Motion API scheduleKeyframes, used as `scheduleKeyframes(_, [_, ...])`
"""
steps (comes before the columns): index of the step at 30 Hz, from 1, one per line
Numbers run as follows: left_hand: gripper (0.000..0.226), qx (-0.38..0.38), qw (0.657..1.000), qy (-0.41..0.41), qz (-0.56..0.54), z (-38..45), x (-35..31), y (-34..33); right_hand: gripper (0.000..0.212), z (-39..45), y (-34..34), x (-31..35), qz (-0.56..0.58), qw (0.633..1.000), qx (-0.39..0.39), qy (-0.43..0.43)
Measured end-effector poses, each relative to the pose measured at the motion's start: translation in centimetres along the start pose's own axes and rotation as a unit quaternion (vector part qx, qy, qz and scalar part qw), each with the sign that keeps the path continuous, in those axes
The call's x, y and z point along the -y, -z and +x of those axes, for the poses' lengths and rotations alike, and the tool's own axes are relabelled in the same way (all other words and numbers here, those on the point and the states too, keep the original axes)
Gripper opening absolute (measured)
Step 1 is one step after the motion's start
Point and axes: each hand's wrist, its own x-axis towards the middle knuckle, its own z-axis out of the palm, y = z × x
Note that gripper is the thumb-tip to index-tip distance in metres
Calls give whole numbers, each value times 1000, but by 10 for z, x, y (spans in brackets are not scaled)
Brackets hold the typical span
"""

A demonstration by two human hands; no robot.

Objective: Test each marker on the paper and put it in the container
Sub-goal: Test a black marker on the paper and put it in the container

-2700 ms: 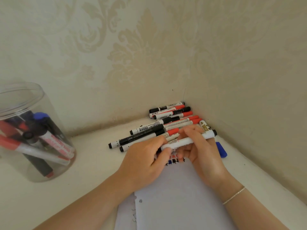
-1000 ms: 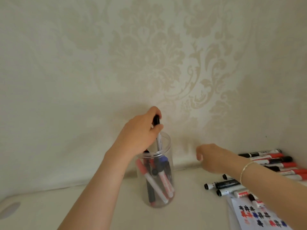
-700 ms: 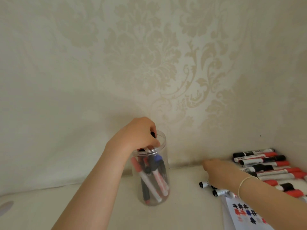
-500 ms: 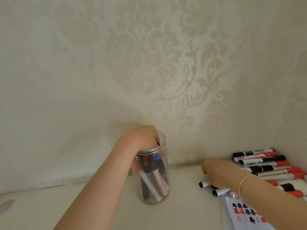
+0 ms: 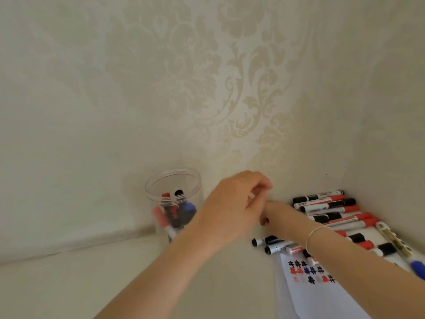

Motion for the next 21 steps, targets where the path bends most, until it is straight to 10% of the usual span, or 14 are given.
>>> scheduleKeyframes(4, [44, 26, 994, 94, -40, 6, 23, -47, 22, -5, 17, -1, 111, 971, -191, 91])
scheduleKeyframes(9, [75, -10, 970, 163, -178, 29, 25, -59, 17, -29, 57, 0, 458, 807, -372, -10])
scheduleKeyframes(17, [20, 44, 967, 99, -231, 34, 23, -85, 23, -58, 85, -12, 762, 513, -391, -55])
scheduleKeyframes(19, [18, 46, 973, 59, -217, 29, 19, -92, 29, -65, 77, -23, 785, 526, -320, -67])
scheduleKeyframes(21, [20, 61, 978, 19, -201, 27, 10, -97, 28, -73, 64, -32, 745, 633, -197, -79])
